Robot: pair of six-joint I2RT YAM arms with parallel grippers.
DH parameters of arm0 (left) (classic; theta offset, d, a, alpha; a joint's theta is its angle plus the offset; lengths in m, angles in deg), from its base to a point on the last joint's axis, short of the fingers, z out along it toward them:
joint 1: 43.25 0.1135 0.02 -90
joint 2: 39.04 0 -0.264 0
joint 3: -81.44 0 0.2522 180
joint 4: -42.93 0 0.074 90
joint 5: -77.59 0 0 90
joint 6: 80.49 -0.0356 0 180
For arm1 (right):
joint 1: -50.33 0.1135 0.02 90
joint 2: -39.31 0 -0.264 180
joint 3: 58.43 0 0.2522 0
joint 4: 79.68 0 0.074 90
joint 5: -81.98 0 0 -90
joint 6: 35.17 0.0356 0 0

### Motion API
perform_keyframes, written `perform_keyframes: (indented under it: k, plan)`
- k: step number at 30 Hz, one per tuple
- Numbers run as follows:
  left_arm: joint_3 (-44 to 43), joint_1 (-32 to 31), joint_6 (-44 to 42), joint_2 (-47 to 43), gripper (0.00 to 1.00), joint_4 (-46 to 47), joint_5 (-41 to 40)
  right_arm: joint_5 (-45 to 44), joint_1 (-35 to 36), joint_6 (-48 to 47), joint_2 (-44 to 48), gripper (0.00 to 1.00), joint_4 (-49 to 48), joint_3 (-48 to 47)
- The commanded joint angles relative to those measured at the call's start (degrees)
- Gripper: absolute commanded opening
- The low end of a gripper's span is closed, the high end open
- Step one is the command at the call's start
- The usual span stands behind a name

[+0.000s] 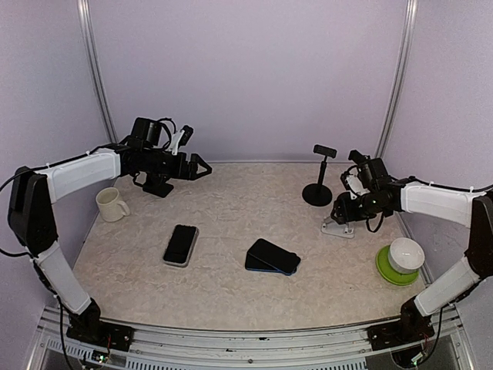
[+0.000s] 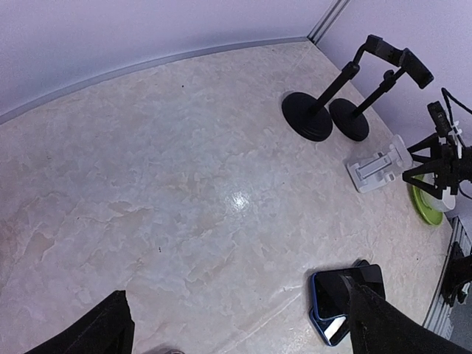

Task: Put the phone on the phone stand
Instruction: Move the phone stand to the center of the board.

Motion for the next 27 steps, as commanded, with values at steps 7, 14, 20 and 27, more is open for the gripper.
perform_keyframes:
  k: [7, 14, 20, 27]
  plan:
    - [0.36, -0.61, -0.23, -0.18, 0.99, 0.97, -0.36, 8.45, 2.33, 2.94, 1.35, 0.76, -2.48, 1.44]
    - [1.88, -0.66, -0.29, -1.15, 0.99, 1.41, -0.71, 10.65, 7.86, 4.07, -1.97, 0.76, -4.91, -1.13]
    - [2.47, -0.64, -0.13, -1.36, 0.99, 1.85, -0.75, 10.87, 11.8, 5.48, -4.57, 0.76, -4.67, -4.96]
    - [2.85, -0.72, -0.08, -1.84, 0.99, 1.99, -0.7, 4.67, 13.05, 6.53, -2.25, 0.76, 0.66, -6.62]
